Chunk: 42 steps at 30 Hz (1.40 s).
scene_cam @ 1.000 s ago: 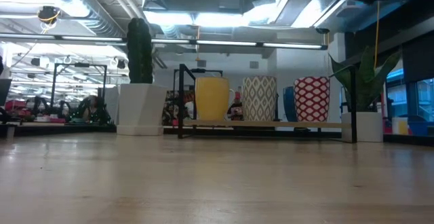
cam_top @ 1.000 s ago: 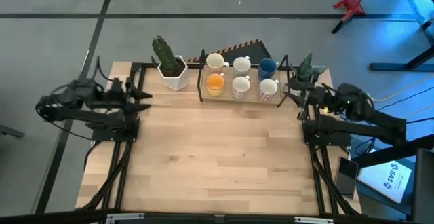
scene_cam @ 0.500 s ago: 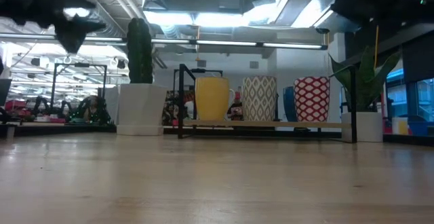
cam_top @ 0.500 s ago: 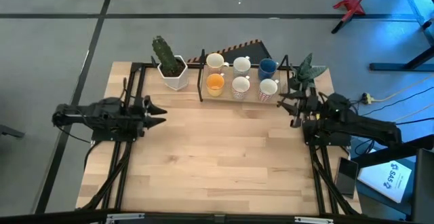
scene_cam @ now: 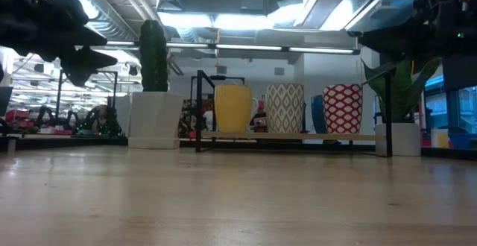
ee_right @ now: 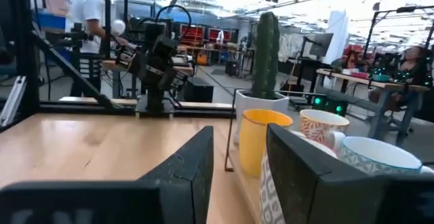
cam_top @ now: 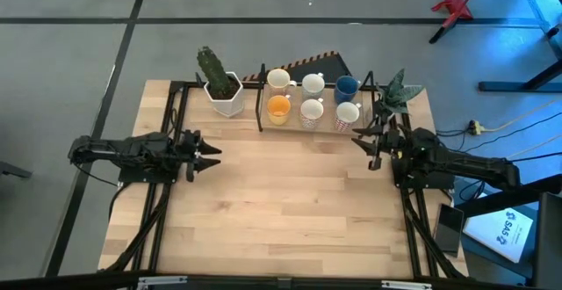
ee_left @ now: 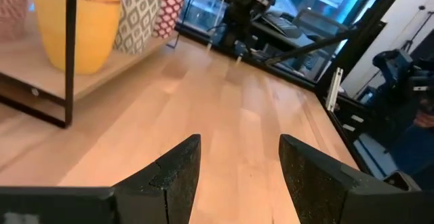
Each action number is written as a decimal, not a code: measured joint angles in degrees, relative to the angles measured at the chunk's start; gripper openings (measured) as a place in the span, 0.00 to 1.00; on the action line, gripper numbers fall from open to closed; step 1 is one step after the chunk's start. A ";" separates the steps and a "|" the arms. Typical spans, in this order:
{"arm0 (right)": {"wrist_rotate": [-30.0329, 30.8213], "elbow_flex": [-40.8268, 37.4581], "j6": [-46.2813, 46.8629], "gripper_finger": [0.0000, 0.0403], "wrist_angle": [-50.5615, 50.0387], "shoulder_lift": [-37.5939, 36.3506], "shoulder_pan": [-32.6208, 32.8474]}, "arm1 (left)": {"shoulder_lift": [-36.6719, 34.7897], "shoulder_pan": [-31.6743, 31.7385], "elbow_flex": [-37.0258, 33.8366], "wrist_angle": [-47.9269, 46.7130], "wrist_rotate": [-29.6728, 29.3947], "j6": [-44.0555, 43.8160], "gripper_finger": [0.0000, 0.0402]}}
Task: Place coffee mugs
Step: Return to Home Position
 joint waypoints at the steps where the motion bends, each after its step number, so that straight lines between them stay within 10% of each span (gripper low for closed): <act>1: -0.23 0.00 -0.04 0.31 -0.44 0.00 0.00 | -0.09 0.02 -0.01 0.01 -0.03 0.63 0.48; 42: -8.86 -0.01 -0.05 0.31 -11.83 0.00 -0.04 | 0.14 0.02 -0.01 -0.08 -1.12 0.98 0.48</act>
